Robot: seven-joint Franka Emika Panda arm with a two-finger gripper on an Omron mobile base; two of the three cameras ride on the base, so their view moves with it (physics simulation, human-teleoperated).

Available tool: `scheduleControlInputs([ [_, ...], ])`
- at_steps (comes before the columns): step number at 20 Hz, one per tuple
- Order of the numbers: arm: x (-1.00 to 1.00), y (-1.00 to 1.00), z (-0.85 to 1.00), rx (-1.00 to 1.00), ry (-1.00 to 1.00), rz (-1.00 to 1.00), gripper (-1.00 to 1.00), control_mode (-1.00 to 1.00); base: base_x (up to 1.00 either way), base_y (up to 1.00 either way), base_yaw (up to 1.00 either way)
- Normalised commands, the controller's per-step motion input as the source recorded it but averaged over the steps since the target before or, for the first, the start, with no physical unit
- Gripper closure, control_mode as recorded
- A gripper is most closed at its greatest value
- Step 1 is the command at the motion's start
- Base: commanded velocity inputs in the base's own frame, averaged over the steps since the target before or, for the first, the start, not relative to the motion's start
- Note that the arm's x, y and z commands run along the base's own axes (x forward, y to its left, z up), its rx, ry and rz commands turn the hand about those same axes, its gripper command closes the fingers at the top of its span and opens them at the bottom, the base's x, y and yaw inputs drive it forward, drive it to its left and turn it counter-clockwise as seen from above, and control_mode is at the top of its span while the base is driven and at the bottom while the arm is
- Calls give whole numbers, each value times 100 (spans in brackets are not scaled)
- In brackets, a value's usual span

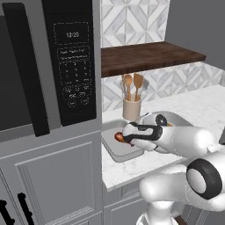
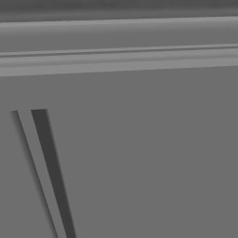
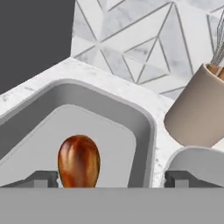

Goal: Place one tomato and one chicken drumstick in each tupperware on the nearby counter, to pack two identical lunches.

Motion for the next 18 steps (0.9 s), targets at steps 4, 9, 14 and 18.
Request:
scheduleControlInputs([
  [4, -21, -35, 100, 0, 7, -21, -100, -100, 0, 0, 0],
  [9, -62, -35, 100, 0, 23, -27, -100, -100, 0, 0, 0],
  [14, -99, -15, 63, 0, 1, -22, -100, -100, 0, 0, 0],
  [18, -100, 0, 22, 2, -22, -7, -100, -100, 0, 0, 0],
])
